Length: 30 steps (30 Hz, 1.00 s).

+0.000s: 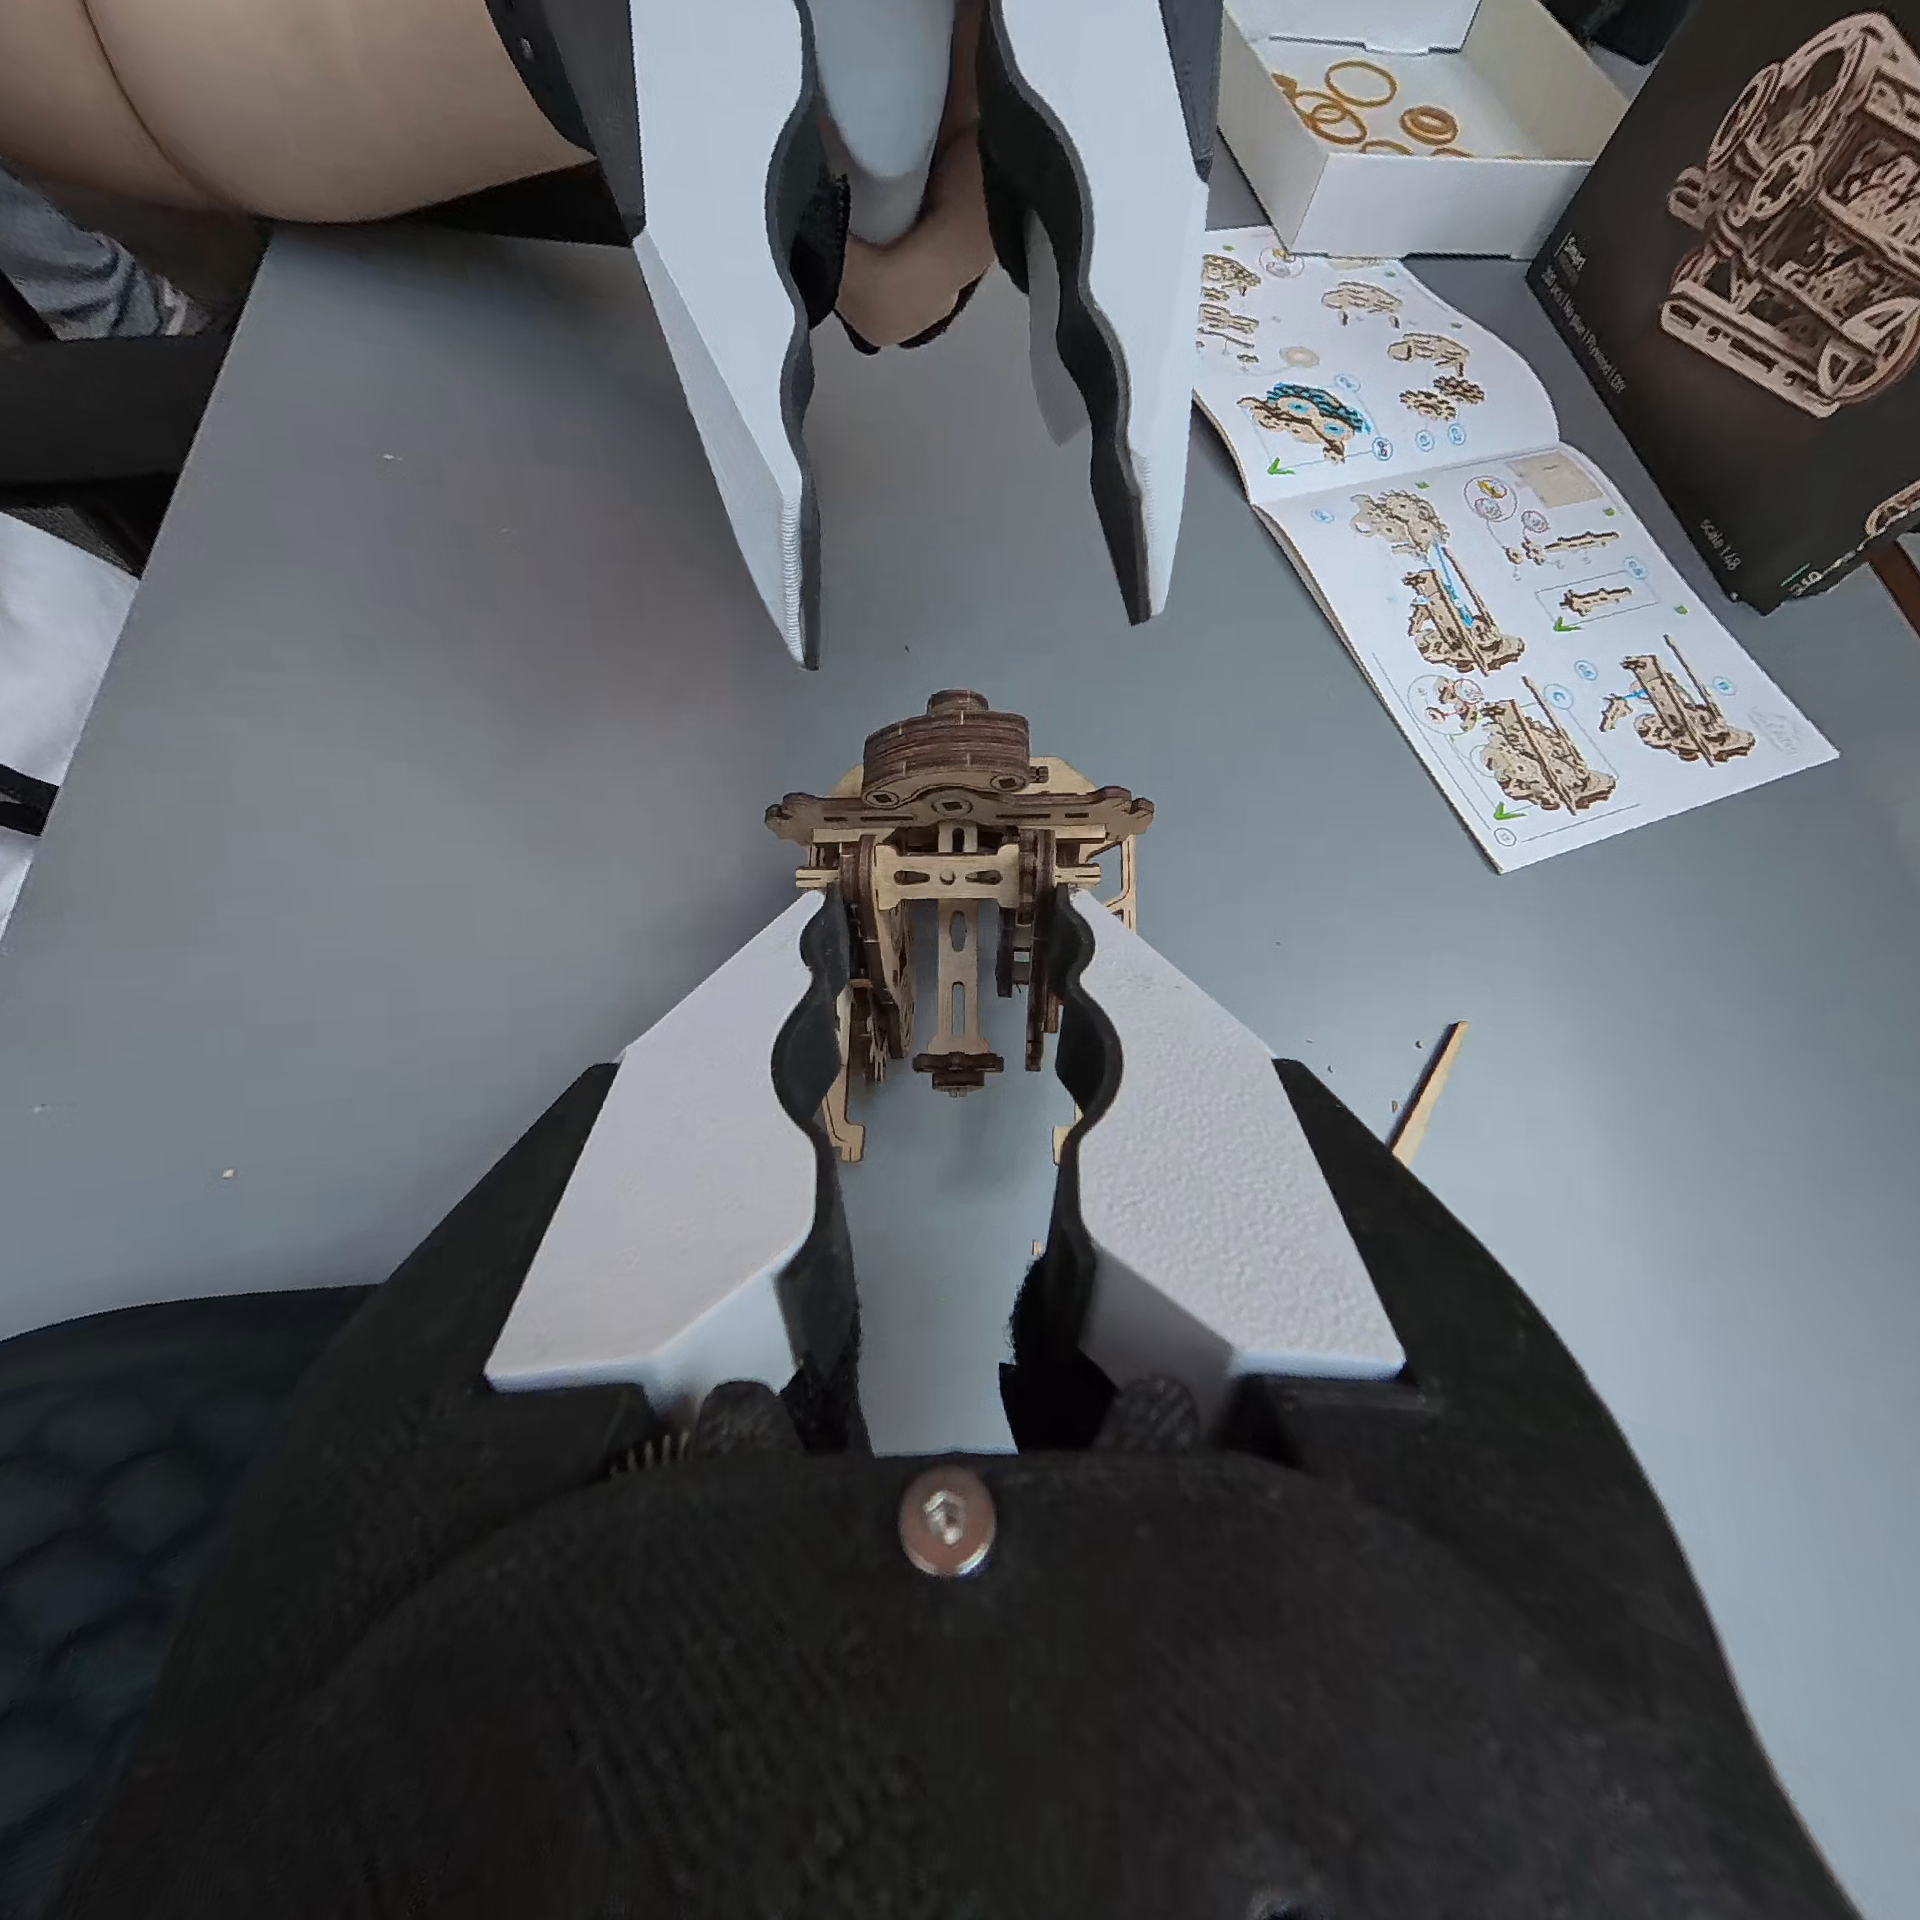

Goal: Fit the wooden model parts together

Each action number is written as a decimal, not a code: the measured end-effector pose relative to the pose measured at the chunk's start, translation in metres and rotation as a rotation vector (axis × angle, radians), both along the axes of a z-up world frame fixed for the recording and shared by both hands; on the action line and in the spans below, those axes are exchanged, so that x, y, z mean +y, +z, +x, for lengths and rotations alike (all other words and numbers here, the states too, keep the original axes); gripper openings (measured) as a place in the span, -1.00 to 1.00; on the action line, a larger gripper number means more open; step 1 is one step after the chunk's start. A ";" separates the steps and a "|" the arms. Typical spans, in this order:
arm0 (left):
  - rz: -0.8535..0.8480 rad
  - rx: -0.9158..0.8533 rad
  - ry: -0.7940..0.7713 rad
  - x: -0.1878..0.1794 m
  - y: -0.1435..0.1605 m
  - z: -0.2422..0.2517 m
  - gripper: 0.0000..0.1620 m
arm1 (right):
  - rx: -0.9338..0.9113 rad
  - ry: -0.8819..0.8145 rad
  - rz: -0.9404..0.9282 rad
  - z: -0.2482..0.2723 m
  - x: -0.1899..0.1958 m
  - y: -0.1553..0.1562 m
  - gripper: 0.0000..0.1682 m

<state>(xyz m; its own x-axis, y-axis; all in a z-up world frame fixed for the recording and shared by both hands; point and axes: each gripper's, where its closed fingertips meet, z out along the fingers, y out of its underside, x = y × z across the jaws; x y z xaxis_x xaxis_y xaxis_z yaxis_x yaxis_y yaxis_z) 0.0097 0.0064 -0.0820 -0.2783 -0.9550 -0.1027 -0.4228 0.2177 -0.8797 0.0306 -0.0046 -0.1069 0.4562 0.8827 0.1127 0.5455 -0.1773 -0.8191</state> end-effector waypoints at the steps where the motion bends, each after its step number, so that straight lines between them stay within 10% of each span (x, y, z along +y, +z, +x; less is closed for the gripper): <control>1: -0.041 0.008 -0.001 0.000 -0.002 0.001 -0.27 | 0.018 0.004 -0.010 0.000 0.000 0.000 -0.56; 20: -0.135 -0.018 0.259 0.033 -0.010 0.021 -0.08 | 0.030 0.033 -0.040 0.008 -0.002 -0.005 -0.56; 30: -0.449 -0.091 0.308 0.044 0.012 0.020 -0.06 | 0.021 0.030 -0.042 0.007 -0.002 -0.007 -0.56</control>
